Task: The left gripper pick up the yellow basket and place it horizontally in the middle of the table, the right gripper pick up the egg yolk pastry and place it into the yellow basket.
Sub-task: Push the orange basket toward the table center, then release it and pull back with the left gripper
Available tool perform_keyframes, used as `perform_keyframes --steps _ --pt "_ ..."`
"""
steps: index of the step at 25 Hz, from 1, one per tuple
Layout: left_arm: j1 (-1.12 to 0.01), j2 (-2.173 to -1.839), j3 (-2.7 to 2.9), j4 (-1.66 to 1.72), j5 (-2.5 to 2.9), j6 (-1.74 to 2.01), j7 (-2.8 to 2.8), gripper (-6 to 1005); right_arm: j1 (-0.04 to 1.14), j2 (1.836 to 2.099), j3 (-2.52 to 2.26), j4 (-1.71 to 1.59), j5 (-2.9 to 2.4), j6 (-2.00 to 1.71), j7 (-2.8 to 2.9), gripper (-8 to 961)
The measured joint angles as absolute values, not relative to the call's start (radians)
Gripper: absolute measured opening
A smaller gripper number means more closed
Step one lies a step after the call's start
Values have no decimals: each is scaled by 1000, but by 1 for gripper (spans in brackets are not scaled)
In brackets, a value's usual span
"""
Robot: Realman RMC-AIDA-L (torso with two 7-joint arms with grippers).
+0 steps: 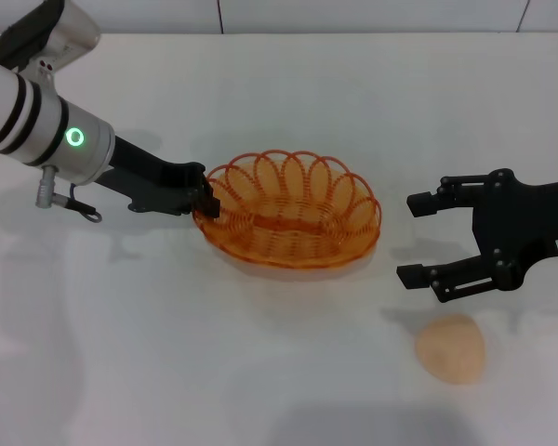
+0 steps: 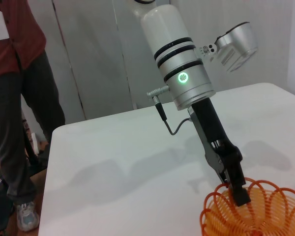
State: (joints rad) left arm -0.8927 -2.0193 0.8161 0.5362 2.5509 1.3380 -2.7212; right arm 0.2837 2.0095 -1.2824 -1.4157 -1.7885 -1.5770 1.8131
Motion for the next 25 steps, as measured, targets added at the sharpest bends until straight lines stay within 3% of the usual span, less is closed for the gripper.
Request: perform_keyframes --steps 25 --pt "-885 -2024 814 534 2512 1345 -2684 171 285 2011 -1282 -1416 -1789 -1578 1813 857"
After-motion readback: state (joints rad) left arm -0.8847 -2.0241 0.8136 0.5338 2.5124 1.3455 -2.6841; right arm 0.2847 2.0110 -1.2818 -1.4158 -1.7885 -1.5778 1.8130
